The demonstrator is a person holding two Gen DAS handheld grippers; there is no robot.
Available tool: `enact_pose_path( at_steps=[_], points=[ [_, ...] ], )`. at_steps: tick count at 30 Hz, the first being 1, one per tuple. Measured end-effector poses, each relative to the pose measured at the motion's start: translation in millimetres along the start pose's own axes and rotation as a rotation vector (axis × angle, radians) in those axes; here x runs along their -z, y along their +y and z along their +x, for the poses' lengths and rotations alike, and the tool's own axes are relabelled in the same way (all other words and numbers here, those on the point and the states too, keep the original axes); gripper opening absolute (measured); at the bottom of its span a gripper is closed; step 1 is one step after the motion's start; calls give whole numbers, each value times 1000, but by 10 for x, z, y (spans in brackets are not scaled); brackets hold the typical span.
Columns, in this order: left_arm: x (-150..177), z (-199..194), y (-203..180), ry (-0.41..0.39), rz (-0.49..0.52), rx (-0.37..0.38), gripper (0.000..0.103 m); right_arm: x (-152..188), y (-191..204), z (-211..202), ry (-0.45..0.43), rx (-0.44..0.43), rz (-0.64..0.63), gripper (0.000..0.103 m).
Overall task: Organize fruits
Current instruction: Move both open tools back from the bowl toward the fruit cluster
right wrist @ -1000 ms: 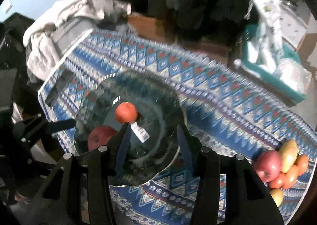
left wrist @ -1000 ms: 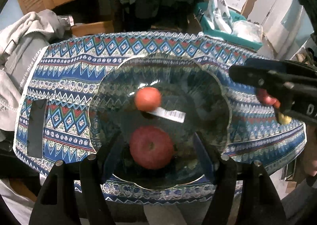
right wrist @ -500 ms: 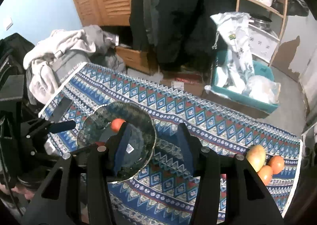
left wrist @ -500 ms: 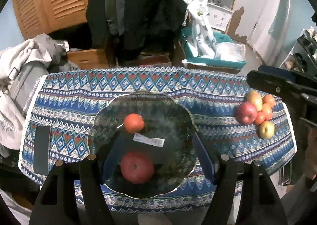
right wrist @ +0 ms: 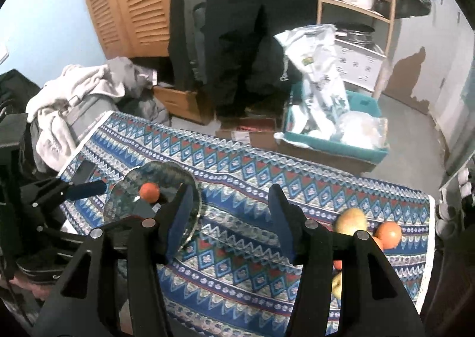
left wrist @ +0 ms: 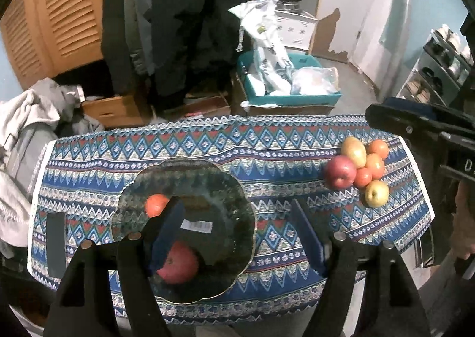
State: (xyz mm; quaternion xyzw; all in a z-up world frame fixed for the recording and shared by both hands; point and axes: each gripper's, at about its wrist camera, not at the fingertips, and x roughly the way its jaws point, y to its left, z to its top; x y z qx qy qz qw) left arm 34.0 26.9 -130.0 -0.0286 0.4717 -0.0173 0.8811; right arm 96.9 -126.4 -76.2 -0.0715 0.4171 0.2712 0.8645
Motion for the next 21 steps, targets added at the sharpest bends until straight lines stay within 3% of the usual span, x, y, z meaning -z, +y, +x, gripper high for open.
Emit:
enact_pose_path(
  at_steps=[13, 21],
  points=[
    [-103, 90, -472, 8, 95, 10, 80, 220, -610, -230, -10, 77, 81, 55],
    [-133, 170, -867, 44, 160, 65, 80, 411, -910, -334, 5, 115, 118, 55]
  ],
)
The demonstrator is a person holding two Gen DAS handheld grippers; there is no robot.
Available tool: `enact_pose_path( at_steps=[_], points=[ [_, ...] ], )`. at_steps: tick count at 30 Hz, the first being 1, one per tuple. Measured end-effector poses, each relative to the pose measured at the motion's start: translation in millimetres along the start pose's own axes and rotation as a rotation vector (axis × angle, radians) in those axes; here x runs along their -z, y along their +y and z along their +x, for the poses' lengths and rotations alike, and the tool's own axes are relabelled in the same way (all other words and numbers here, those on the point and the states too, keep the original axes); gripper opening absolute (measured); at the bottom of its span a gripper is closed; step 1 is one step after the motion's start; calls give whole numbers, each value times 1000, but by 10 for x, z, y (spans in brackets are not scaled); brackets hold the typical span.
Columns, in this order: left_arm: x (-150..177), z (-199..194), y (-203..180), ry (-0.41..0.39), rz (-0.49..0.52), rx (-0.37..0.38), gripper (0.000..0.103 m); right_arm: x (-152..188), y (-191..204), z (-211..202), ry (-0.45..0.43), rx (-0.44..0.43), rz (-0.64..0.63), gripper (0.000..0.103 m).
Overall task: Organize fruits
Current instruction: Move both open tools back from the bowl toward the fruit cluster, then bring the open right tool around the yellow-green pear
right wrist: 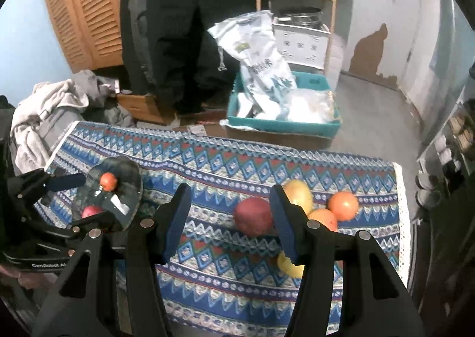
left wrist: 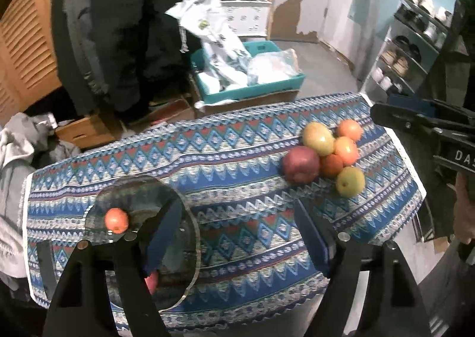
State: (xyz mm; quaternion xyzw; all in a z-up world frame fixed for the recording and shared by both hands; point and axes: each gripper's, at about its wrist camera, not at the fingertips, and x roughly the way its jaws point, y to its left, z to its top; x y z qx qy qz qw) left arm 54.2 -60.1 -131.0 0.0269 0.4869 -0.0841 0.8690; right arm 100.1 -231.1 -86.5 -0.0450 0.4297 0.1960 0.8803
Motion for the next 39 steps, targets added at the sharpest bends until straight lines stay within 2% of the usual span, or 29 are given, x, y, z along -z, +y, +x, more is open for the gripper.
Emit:
enact_pose_path(
  at_steps=[9, 15, 27, 36, 39],
  points=[
    [-51, 246, -397, 41, 110, 5, 80, 247, -423, 20, 41, 32, 65, 56],
    [-37, 517, -559, 95, 125, 24, 80, 388, -705, 135, 85, 55, 121, 56],
    [16, 1004, -740, 178, 136, 59, 80, 765, -1082, 697, 252, 55, 198, 56],
    [30, 1293, -836, 205, 164, 52, 80, 986, -1163, 1153, 364, -22, 253, 56],
    [30, 1381, -816, 216, 155, 62, 80, 1004, -1168, 1212, 369, -16, 252, 63]
  ],
)
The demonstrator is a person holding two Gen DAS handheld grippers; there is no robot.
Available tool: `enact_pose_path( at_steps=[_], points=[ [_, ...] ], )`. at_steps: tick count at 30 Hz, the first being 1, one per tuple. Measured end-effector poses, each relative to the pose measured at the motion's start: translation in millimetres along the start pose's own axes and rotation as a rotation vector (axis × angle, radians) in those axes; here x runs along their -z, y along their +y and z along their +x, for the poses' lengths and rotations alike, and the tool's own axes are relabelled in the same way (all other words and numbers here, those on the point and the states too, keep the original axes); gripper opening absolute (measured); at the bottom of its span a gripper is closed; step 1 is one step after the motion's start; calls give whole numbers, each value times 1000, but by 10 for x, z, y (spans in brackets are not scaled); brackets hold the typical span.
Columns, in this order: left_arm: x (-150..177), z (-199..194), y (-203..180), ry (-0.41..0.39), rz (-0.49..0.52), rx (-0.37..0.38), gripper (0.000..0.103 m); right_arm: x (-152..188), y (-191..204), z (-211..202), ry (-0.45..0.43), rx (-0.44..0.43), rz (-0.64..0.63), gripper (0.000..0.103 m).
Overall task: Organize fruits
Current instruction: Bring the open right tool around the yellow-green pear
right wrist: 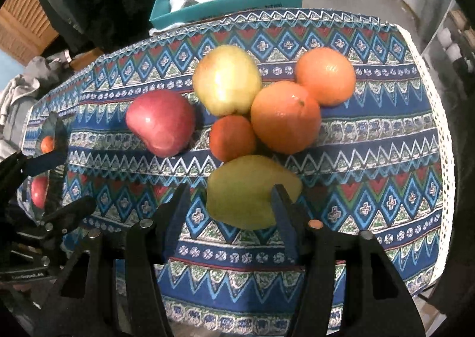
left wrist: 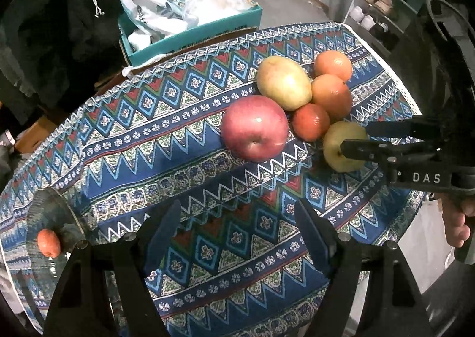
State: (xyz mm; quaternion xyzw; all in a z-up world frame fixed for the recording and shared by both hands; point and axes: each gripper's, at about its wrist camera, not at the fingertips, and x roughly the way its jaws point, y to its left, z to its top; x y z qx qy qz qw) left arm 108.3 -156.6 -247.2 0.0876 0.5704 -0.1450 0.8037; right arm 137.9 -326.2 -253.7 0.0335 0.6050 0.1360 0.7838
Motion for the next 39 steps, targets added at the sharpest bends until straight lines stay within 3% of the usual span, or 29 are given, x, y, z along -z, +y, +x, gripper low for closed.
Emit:
enact_pose_path(
  at_steps=[9, 19, 39],
  points=[
    [-74, 149, 56, 29, -50, 47, 80, -26, -84, 189, 34, 48, 2, 70],
    [-138, 246, 46, 45, -80, 90, 87, -61, -187, 333, 54, 27, 21, 82],
    [-176, 284, 105, 59, -112, 95, 87, -80, -162, 557, 61, 12, 11, 85]
  ],
)
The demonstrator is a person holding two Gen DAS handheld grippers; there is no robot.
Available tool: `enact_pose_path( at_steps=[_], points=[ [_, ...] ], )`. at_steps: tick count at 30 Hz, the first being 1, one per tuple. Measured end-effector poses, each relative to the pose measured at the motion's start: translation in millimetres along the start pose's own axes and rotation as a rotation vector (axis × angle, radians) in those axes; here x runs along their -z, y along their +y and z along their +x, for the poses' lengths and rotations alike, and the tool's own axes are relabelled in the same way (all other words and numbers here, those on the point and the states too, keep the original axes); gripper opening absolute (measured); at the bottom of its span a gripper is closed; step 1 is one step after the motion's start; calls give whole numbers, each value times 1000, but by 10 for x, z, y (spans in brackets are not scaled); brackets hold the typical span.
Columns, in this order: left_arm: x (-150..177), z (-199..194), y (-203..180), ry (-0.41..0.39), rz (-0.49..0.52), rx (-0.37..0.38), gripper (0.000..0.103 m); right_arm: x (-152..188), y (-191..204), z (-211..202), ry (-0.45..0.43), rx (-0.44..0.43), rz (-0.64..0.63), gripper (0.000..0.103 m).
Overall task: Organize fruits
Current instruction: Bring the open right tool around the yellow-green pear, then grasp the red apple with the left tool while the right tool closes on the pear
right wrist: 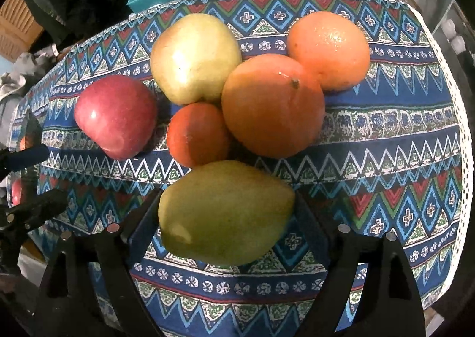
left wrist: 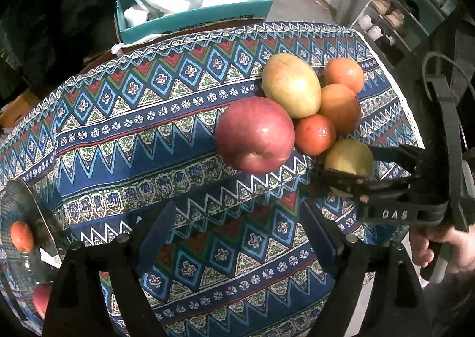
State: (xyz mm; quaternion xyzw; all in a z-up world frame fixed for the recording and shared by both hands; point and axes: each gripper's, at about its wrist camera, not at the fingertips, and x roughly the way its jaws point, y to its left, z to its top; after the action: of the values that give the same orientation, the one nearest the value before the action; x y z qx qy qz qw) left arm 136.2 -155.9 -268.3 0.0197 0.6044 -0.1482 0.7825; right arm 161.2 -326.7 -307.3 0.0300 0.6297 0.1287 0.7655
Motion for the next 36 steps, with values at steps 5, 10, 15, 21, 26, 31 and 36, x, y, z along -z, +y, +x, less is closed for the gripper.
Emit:
enact_pose_path(
  at_steps=[5, 10, 15, 21, 26, 31, 36],
  points=[
    [-133, 27, -6, 4, -33, 17, 87, 77, 19, -82, -19, 27, -12, 85],
    [-297, 85, 8, -10, -58, 0, 87, 80, -77, -252, -73, 88, 21, 85],
    [-416, 239, 17, 6, -92, 1, 87, 39, -195, -381, -118, 119, 44, 85],
    [-507, 459, -16, 34, -117, 29, 89, 27, -251, -449, -130, 135, 43, 85],
    [-587, 600, -66, 47, -124, 29, 89, 42, -275, -495, -137, 144, 34, 85],
    [-629, 728, -28, 64, -158, 40, 86, 45, -257, -507, -147, 149, 28, 85],
    [-607, 767, -68, 64, -147, 52, 75, 35, -253, -499, -150, 143, 33, 85]
  ],
)
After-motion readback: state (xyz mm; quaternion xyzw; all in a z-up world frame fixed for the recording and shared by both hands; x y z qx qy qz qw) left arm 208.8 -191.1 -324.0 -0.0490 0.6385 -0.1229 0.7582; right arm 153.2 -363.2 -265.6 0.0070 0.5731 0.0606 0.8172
